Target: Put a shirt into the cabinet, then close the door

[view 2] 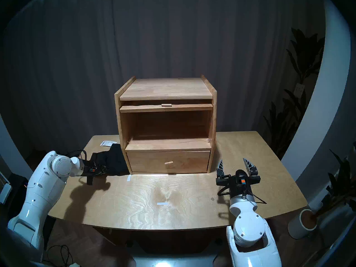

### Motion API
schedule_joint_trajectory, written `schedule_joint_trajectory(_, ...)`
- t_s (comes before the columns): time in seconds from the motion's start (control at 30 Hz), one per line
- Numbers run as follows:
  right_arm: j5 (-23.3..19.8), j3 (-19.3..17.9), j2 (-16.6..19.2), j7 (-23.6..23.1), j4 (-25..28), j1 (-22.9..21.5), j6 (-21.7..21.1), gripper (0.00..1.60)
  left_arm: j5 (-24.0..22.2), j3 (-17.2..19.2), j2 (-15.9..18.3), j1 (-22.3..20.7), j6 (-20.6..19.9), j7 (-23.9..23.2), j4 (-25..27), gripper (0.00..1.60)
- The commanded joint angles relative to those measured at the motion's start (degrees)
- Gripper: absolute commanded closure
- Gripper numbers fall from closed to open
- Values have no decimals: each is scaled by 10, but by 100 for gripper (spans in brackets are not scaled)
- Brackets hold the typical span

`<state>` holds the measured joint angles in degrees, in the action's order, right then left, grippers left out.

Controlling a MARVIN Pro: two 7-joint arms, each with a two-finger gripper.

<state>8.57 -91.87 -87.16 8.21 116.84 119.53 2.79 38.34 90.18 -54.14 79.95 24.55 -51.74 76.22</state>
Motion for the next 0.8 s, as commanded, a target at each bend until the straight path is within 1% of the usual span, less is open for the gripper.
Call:
schedule_joint_trajectory(0.0, 0, -1, 0, 1, 10, -3, 3, 0, -102, 87, -59, 38, -7, 70, 7, 160)
schedule_joint_trajectory(0.03, 0, -1, 0, 1, 10, -3, 3, 0, -102, 87, -59, 38, -7, 70, 7, 160)
schedule_joint_trajectory(0.07, 0, -1, 0, 1, 9, -3, 3, 0, -118, 90, -64, 40, -9, 75, 6, 160)
schedule_joint_trajectory(0.2, 0, -1, 0, 1, 7, -4, 3, 0, -177, 122, -94, 64, -6, 105, 18, 160)
schedule_joint_trajectory(0.33, 0, 0, 0, 1, 6, -5, 3, 0, -240, 150, -125, 82, -5, 123, 36, 160)
schedule_joint_trajectory(0.4, 0, 0, 0, 1, 5, -5, 3, 0, -276, 165, -143, 83, -12, 129, 46, 160)
schedule_joint_trajectory(0.43, 0, 0, 0, 0, 4, -6, 3, 0, -306, 179, -158, 83, -17, 135, 56, 160)
schedule_joint_trajectory(0.47, 0, 0, 0, 0, 4, -6, 3, 0, -306, 179, -158, 83, -17, 135, 56, 160)
schedule_joint_trajectory(0.6, 0, 0, 0, 0, 2, -6, 3, 0, -364, 202, -178, 74, -25, 140, 85, 160)
schedule_joint_trajectory(0.77, 0, 0, 1, 0, 0, -7, 3, 0, -430, 219, -198, 68, -32, 136, 121, 160)
